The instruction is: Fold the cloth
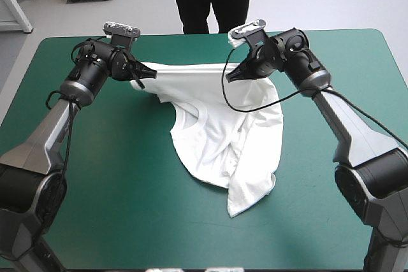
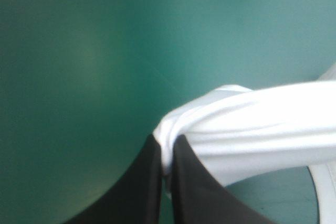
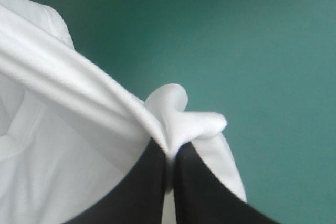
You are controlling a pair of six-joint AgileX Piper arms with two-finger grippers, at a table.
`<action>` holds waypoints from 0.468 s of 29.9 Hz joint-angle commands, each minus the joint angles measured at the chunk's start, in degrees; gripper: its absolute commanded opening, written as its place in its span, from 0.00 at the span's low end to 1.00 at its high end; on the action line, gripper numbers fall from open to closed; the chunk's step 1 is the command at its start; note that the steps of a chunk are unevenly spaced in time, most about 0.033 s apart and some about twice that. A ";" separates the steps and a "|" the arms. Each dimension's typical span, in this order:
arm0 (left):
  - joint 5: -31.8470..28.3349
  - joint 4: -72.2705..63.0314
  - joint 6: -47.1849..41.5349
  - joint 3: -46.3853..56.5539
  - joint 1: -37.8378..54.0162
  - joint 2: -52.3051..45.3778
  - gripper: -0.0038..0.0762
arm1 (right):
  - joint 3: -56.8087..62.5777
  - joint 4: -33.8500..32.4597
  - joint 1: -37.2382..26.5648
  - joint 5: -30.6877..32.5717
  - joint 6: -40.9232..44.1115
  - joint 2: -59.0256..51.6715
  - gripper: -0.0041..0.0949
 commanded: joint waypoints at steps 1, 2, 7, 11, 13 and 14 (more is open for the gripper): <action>-0.52 -2.14 3.15 -1.35 4.01 -0.75 0.05 | -1.14 -5.40 -3.46 1.08 0.13 -1.83 0.17; -0.52 -5.15 4.97 -1.35 4.53 -0.36 0.07 | -1.06 -4.22 -4.12 1.17 0.13 -1.57 0.25; -0.42 -13.48 12.56 -1.35 6.42 0.49 0.37 | -1.06 -1.32 -6.49 1.26 -0.53 -1.40 0.73; 1.96 -14.85 13.61 -3.01 6.66 -0.11 0.72 | -1.06 0.24 -8.12 3.54 -1.86 -3.04 0.83; 2.38 -15.36 14.13 -4.32 6.66 -0.90 0.83 | -1.06 2.73 -9.09 4.90 -2.45 -4.49 0.83; 2.79 -15.36 14.13 -4.80 6.66 -1.18 0.84 | -1.06 4.01 -9.28 5.48 -2.91 -5.31 0.83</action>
